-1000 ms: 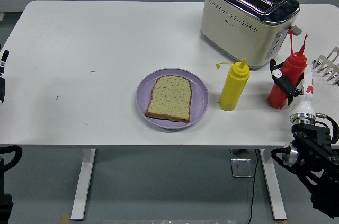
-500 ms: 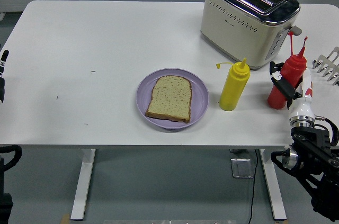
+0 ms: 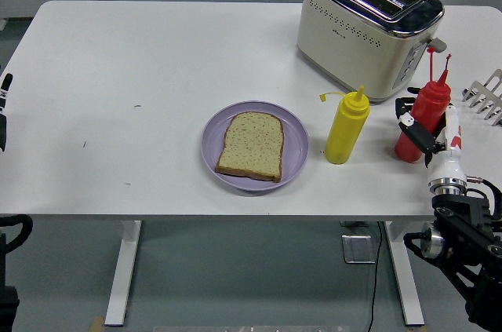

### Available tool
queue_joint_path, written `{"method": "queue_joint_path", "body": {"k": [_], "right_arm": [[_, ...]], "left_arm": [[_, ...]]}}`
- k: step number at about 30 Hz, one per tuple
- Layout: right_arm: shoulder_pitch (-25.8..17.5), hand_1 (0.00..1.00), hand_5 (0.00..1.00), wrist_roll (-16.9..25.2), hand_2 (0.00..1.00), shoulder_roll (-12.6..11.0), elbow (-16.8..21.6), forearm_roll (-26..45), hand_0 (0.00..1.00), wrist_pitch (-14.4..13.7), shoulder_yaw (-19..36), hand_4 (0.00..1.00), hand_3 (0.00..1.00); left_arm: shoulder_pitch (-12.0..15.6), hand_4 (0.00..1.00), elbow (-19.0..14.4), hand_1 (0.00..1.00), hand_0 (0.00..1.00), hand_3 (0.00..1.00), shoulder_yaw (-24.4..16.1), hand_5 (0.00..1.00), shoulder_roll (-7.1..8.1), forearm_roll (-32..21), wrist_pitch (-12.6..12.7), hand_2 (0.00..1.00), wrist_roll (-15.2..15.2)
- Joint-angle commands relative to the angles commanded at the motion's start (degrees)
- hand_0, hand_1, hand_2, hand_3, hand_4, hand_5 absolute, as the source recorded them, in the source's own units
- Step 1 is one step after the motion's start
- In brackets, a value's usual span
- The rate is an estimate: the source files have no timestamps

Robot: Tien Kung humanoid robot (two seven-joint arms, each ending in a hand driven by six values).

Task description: Pick up the cup,pour liquid into bread,place the cup on the desk

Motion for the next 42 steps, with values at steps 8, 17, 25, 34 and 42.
{"method": "queue_joint_path", "body": {"k": [8, 17, 25, 34, 42], "right_arm": [[-1.3, 0.732, 0.125, 0.0, 0.758, -0.4, 1.1, -0.9, 0.778, -0.2, 0.7, 0.776, 0.932], [-3.7, 0.789, 0.134, -0.1, 0.835, -1.2, 3.7, -3.6, 0.835, 0.6, 2.3, 0.796, 0.998], [-7.2, 0.899, 0.155, -3.4, 0.998, -2.0, 6.8, -9.2, 0.948, 4.4, 5.9, 0.833, 0.998], [-13.5, 0.922, 0.168, -6.0, 0.998, -4.2, 13.7, -14.0, 0.964, 6.9, 11.0, 0.850, 0.998], [-19.3, 0.937, 0.169, -6.7, 0.998, -6.4, 18.7, -15.6, 0.979, 6.8, 17.1, 0.852, 0.998]], "left_arm": [[0.0, 0.666, 0.0, 0.857, 0.834, 0.769, 0.0, 0.998, 0.01, 0.0, 0.0, 0.878, 0.0], [0.1, 0.667, -0.1, 0.857, 0.835, 0.769, 0.3, 0.998, 0.04, 0.0, -0.1, 0.878, 0.0], [0.2, 0.668, 0.0, 0.859, 0.837, 0.769, 0.5, 0.998, 0.08, 0.0, 0.0, 0.878, 0.0], [0.2, 0.668, -0.1, 0.859, 0.839, 0.770, 0.6, 0.998, 0.17, 0.0, 0.0, 0.879, 0.0], [-0.1, 0.665, -0.1, 0.860, 0.842, 0.769, 0.5, 0.998, 0.30, 0.0, 0.0, 0.880, 0.0]]}}
